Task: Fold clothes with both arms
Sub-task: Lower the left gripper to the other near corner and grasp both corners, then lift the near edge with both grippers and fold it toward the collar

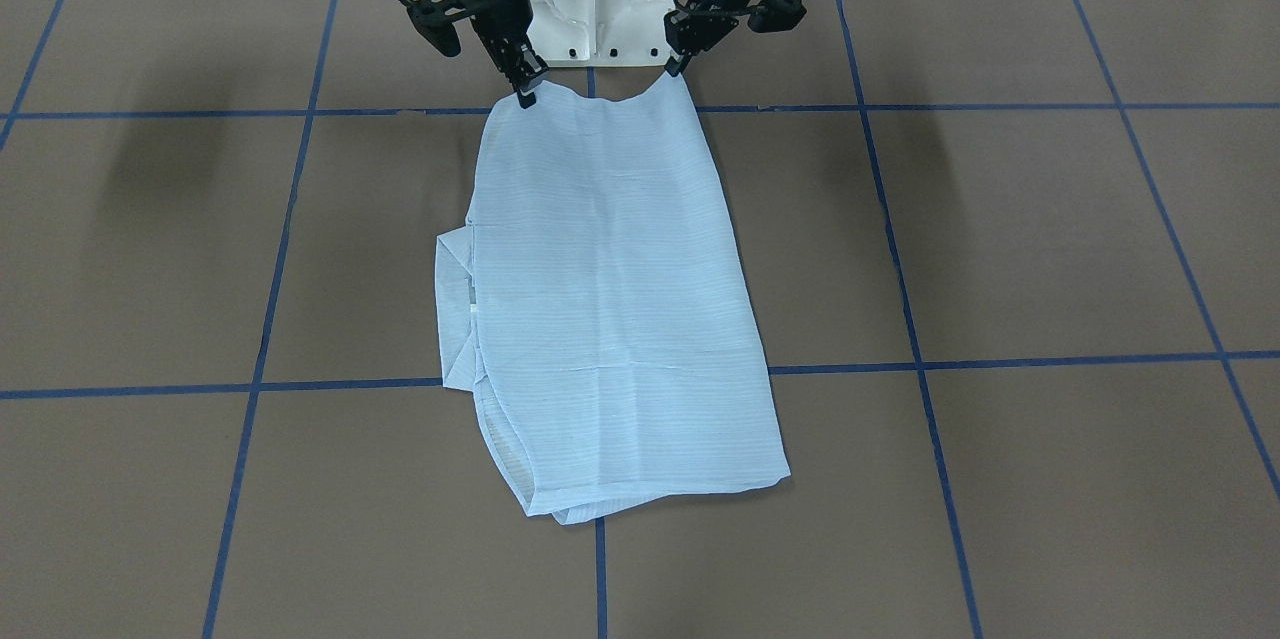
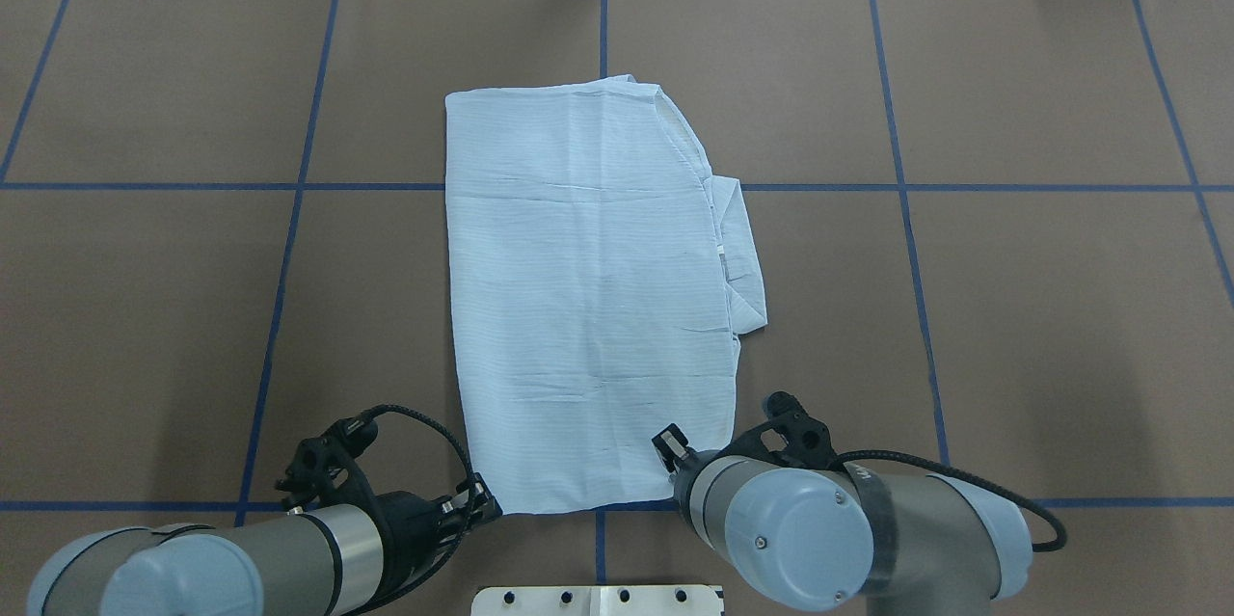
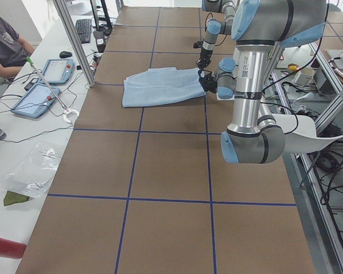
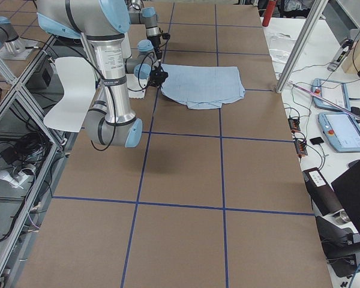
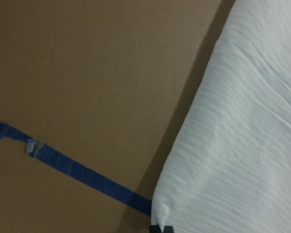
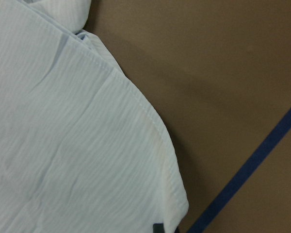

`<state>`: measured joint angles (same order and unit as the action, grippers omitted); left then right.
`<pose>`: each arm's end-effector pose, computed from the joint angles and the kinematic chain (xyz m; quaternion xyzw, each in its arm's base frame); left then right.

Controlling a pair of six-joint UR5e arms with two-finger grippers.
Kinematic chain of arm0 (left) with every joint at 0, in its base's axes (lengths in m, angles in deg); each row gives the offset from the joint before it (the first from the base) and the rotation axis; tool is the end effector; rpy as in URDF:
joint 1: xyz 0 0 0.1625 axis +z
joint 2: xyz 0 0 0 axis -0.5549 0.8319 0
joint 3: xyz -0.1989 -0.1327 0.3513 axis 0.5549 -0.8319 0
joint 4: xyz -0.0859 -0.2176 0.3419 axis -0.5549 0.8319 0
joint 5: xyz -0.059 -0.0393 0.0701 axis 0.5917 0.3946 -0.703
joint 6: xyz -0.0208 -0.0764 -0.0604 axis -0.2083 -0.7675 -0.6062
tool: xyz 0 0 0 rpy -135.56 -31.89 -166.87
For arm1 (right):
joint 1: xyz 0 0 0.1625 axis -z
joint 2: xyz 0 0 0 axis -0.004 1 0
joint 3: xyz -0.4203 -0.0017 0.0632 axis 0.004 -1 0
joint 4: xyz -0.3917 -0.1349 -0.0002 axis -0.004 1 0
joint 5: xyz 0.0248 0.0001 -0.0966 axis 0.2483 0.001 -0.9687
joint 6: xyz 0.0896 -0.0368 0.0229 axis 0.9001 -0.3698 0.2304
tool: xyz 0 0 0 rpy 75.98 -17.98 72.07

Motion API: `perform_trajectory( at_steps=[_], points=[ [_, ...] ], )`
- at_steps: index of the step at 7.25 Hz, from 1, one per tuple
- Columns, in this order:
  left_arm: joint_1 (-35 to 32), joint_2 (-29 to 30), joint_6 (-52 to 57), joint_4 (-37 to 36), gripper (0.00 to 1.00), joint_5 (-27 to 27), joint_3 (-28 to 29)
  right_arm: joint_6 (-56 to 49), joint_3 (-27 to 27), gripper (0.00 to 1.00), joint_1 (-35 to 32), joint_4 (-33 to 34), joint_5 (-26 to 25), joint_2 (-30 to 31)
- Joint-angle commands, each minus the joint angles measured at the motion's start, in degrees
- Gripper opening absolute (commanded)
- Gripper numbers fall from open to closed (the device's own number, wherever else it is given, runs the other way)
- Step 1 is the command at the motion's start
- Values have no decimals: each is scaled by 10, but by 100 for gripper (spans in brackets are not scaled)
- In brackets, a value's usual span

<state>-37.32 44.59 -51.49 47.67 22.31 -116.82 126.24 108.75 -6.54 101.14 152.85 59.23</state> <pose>0.4794 -0.1798 0.2496 -0.0791 0.5963 -0.2833 0.7469 -0.5338 -0.2068 0.2380 -0.1228 -0.4285 0.4383 0.7806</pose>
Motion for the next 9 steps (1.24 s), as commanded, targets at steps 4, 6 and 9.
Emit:
perform_trajectory(
  at_steps=[4, 6, 9],
  points=[
    [-160, 22, -23, -43, 0, 85, -114, -6, 116, 0, -79, 120, -13, -38],
    [-282, 119, 7, -67, 0, 188, 8, -56, 39, 0, -166, 114, 27, -97],
    [-353, 145, 80, -51, 0, 193, 108, -142, -156, 0, -302, 26, 163, -187]
  ],
)
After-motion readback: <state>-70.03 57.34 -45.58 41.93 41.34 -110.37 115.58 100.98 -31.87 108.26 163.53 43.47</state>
